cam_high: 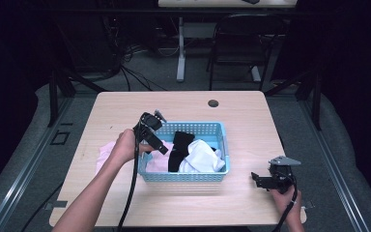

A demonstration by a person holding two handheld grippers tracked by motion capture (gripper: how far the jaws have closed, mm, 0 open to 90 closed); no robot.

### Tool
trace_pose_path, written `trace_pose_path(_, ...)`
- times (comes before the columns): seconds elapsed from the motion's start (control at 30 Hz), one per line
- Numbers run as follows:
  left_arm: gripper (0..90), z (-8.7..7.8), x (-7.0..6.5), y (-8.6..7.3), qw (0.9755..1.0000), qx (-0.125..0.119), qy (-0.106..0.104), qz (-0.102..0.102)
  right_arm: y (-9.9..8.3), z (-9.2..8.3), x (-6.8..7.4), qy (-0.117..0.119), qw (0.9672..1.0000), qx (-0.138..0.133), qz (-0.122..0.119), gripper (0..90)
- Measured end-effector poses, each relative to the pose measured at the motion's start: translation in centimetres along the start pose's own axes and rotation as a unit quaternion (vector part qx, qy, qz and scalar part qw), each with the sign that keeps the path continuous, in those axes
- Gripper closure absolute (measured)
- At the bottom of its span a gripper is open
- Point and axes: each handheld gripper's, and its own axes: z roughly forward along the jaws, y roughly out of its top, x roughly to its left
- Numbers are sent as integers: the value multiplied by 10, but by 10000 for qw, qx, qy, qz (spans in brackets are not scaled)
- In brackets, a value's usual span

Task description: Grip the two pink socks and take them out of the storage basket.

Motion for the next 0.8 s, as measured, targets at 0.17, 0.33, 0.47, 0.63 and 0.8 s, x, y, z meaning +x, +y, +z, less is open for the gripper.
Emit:
trace_pose_path(0.17,209,12,1,0,9999,85,-77,2,0,0,0,-11,10000,-1,1,89)
trace_pose_path(0.33,279,25,2,-1,9998,193,-94,-37,0,0,0,-11,10000,-2,2,89)
trace_pose_path(0.47,332,35,6,-2,9995,263,-148,-89,0,0,0,-10,10000,0,1,89)
trace_pose_path(0.63,387,46,8,-4,9991,370,-176,-131,0,0,0,-3,10000,1,-1,89)
trace_pose_path(0.8,434,51,11,-3,9987,443,-140,-192,0,0,0,-9,10000,-2,1,89)
